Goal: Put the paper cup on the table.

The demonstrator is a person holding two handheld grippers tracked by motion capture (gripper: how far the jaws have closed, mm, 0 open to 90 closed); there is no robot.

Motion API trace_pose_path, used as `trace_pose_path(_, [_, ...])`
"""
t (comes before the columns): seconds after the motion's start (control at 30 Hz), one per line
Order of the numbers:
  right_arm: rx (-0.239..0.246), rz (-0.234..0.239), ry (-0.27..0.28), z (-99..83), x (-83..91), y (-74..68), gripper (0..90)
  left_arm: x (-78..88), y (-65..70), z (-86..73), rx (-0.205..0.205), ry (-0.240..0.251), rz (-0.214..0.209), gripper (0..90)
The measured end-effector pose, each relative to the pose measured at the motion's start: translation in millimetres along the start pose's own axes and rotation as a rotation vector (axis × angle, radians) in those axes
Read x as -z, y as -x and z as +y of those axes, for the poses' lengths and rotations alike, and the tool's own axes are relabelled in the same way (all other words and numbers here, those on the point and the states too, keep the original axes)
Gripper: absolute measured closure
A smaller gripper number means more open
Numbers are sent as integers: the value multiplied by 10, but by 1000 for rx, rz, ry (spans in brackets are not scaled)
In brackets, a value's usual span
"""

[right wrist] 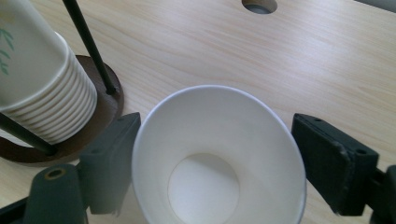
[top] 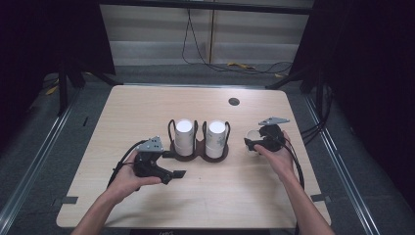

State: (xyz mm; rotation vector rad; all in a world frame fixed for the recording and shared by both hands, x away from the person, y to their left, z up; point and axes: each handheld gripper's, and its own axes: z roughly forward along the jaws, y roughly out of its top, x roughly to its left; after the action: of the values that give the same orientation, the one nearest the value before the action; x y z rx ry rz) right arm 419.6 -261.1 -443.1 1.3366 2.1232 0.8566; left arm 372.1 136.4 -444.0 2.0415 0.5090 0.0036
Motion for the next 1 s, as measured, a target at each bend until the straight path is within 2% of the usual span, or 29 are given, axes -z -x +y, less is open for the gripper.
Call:
trace_pose_path(0.23, [-25,19,-5,-71,-29,4,149,0,-8,-4,2,1,0,173])
trace_pose_path(0.3, [-25,5,0,-107,-33,-4,157,4,-14,3,11,6,4,173])
trace_pose_path(0.4, [-36,9,-14,-152,-44,7,155,14,-25,23,8,10,8,173])
trace_pose_path(0.8, [-67,4,19,-277,82,38,152,21,-37,-52,19,-7,21,173])
trace_pose_path(1.0, [-81,20,29,-326,180,32,149,10,-48,-98,36,-15,23,173])
